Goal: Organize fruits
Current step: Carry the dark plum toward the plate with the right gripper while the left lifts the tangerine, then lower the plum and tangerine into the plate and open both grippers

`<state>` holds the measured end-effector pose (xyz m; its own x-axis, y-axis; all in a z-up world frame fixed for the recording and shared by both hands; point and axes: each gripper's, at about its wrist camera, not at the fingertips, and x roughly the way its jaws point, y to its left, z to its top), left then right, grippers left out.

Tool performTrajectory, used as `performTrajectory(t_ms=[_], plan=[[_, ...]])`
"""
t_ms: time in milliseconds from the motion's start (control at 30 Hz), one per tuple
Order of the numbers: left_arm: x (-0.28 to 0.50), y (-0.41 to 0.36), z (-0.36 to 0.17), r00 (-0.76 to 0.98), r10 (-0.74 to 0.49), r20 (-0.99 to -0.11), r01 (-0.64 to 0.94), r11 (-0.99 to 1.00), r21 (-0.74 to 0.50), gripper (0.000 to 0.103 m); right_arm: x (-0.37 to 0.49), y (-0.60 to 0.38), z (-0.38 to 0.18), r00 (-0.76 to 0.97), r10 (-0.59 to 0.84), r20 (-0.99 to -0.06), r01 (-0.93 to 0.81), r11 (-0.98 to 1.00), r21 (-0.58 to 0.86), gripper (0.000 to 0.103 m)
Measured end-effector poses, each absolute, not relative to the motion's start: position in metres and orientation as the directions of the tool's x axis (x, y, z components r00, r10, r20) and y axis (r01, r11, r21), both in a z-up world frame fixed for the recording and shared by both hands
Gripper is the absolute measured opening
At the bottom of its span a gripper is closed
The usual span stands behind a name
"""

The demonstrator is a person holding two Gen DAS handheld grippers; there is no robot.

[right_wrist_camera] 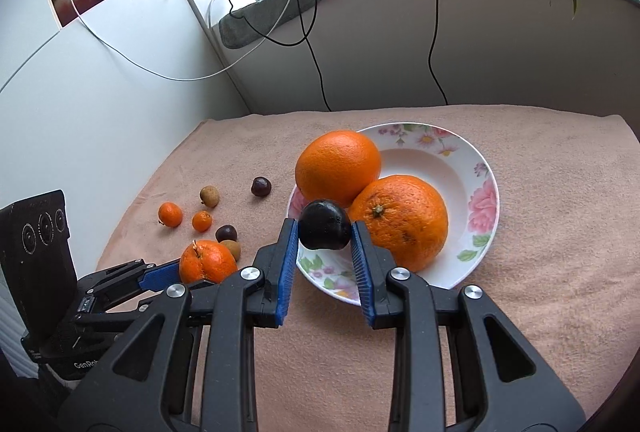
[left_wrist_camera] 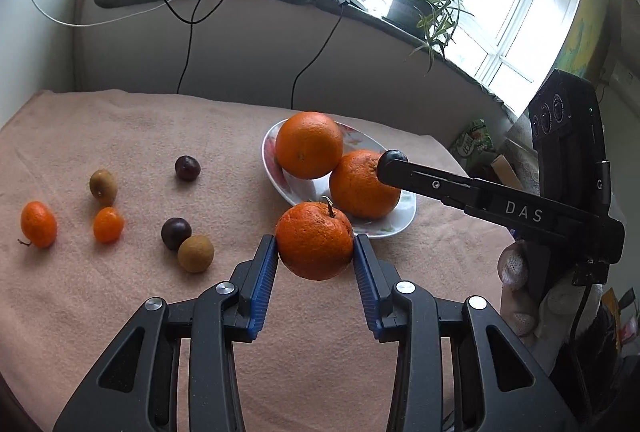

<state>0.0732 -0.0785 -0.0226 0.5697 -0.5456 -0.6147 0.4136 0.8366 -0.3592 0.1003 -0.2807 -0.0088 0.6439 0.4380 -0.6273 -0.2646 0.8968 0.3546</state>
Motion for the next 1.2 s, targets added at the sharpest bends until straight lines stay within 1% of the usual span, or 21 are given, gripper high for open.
performTrajectory(t_ms=[300,500,1200], plan=[[0.094,-0.102,-0.022,0.560,-0.553,-0.616,0.422,0.831,-0.363,0.037,0.117,-0.316,-0.007,0.675,0.388,-0.627,-0.211,0.916,0.340,0.028],[0.101,-0.114,-0.026,0.548,-0.553,-0.627,0.423,0.830,-0.362,0.037,0.138,-0.327,-0.016,0.673,0.358,-0.647,-0.184,0.929,0.323,0.028],[0.109,-0.131,-0.028,0.533,-0.546,-0.647,0.441,0.831,-0.338,0.038,0.172,-0.339,-0.033,0.655,0.333,-0.679,-0.150,0.937,0.315,0.029]])
